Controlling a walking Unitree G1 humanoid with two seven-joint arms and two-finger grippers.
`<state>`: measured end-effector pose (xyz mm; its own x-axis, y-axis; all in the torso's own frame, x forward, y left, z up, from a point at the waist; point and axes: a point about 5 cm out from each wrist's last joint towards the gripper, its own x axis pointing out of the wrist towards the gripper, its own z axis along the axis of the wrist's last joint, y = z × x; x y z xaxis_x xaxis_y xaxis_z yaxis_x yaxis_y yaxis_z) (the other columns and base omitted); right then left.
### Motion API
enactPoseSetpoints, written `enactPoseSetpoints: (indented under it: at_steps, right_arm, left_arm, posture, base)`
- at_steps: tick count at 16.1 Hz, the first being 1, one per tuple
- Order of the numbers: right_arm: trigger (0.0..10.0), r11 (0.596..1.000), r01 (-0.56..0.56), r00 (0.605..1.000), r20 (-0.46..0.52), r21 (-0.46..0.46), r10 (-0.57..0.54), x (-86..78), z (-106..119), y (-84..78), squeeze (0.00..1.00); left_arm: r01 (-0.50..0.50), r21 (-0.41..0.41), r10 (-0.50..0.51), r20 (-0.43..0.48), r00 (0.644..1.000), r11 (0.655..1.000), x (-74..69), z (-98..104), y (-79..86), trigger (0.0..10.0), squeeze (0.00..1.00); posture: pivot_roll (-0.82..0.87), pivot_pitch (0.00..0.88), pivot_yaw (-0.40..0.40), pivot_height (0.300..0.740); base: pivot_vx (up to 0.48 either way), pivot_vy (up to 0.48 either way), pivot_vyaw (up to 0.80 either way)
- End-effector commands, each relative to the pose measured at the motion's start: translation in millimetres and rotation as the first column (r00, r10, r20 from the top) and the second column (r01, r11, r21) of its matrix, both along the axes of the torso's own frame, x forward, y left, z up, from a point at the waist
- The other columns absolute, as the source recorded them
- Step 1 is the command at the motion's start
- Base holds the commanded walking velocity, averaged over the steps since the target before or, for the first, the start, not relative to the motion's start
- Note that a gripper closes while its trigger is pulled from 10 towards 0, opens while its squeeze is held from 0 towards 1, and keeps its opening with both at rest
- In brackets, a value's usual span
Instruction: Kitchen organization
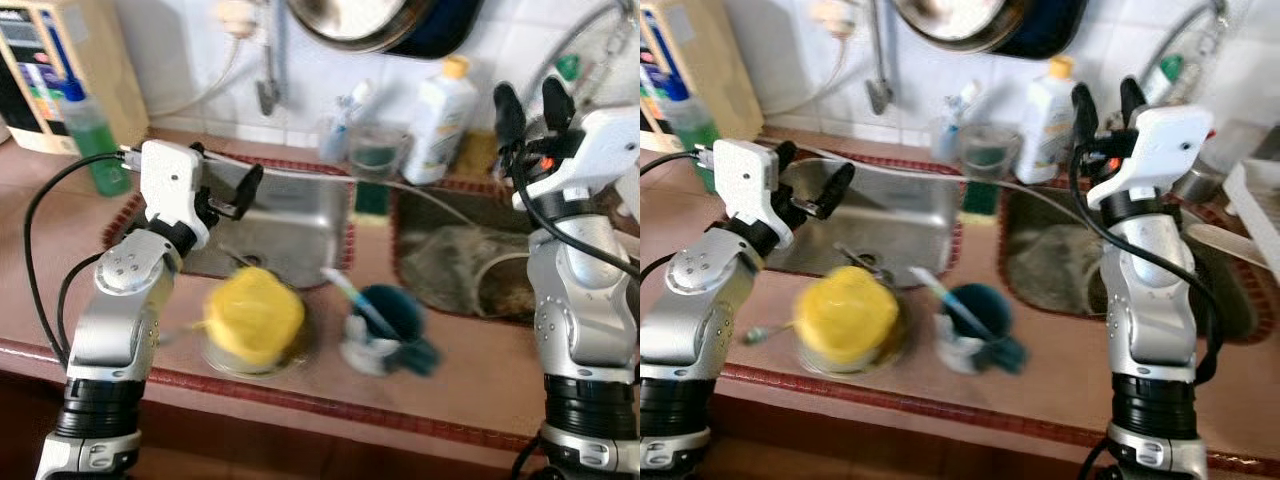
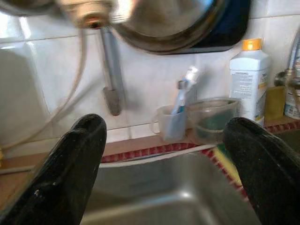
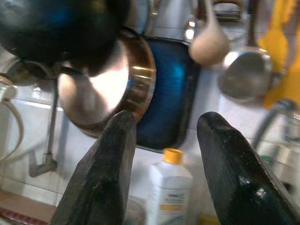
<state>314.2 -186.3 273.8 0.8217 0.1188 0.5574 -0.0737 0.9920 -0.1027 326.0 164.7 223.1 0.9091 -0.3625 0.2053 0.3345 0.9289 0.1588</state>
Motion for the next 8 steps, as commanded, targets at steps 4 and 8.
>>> enactPoseSetpoints:
  at_steps: [4, 8]
  right_arm:
    - [10.0, 0.999, -0.037, 0.999, -0.030, -0.003, 0.037, -1.8, -0.5, -4.9, 0.00]
    - [10.0, 0.985, -0.170, 0.975, -0.144, -0.005, 0.167, -12.1, -23.7, 1.3, 0.00]
  left_arm:
    - [0.053, -0.041, -0.054, -0.007, 0.999, 0.998, -0.4, 8.0, -5.2, 10.0, 0.00]
    - [0.081, -0.072, -0.084, -0.034, 0.996, 0.994, -10.0, 16.0, 8.6, 10.0, 0.00]
  posture:
    - [-0.02, 0.000, -0.019, 0.740]
    - [-0.04, 0.000, -0.012, 0.740]
  base:
    - [0.000, -0.099, 0.00]
    - [0.000, 0.000, 0.00]
